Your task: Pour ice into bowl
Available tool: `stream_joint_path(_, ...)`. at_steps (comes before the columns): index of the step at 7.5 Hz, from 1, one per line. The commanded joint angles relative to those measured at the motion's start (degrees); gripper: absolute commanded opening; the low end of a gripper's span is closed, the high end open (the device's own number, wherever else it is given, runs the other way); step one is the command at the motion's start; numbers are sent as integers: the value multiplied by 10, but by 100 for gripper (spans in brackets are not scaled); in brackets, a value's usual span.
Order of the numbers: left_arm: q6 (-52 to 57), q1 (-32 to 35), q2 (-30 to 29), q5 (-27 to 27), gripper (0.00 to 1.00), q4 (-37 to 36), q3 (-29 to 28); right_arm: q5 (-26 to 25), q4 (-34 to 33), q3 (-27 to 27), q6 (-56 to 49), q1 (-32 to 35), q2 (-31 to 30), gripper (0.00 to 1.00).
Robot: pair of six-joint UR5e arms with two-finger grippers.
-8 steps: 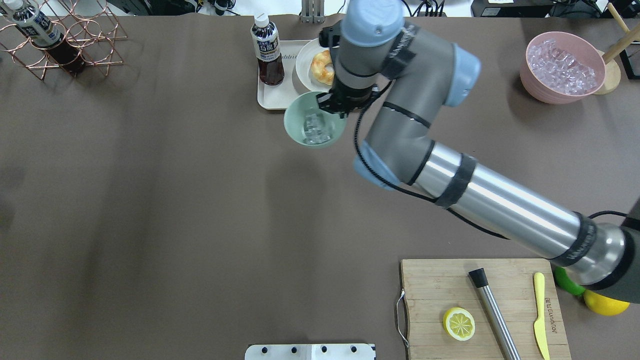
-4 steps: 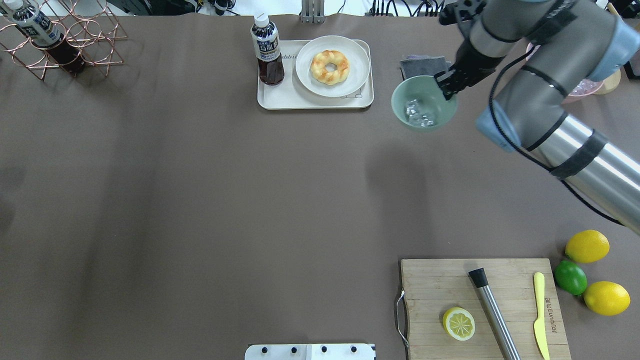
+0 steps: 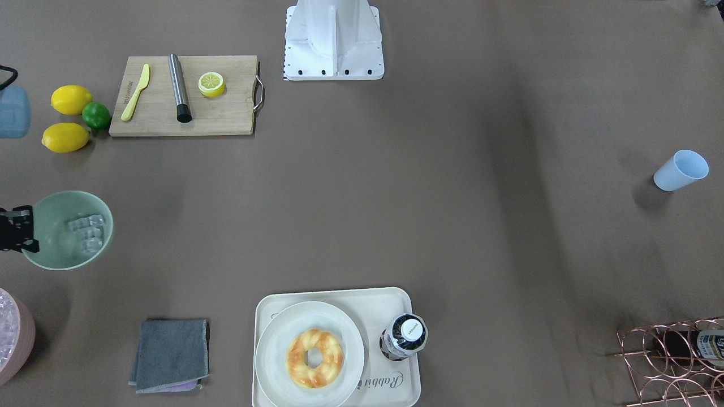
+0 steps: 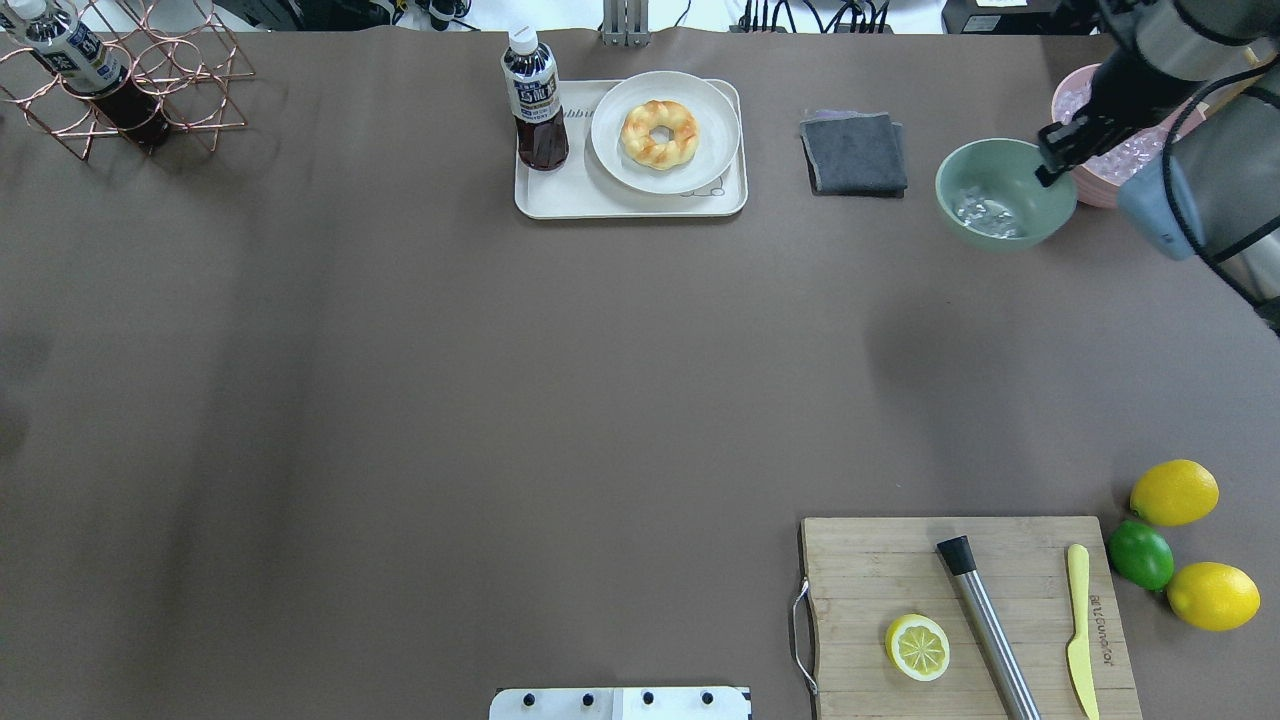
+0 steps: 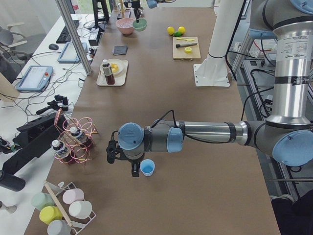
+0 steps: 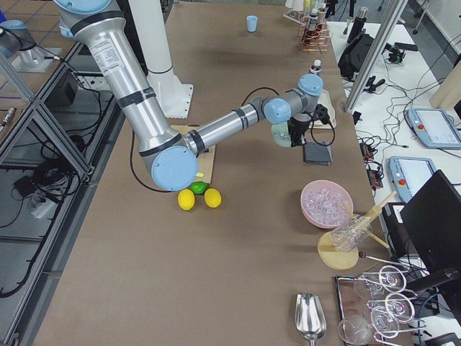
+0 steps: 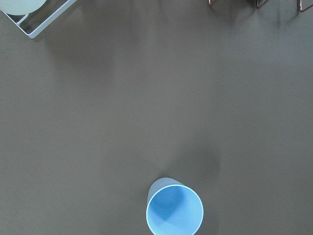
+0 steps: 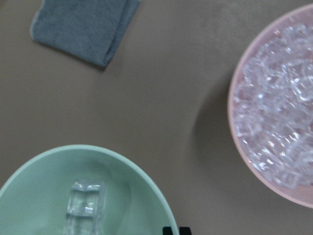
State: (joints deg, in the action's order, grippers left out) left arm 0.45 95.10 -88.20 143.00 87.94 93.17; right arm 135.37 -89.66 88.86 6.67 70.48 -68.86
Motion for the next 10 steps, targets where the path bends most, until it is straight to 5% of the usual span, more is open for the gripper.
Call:
stream_joint_path(1, 3, 1, 9, 1, 98, 1, 5, 54, 0, -29, -136, 75, -71, 0)
stream_joint_path(10, 2, -3, 6, 3, 98, 3, 3, 53, 266, -206, -153, 124, -165, 0)
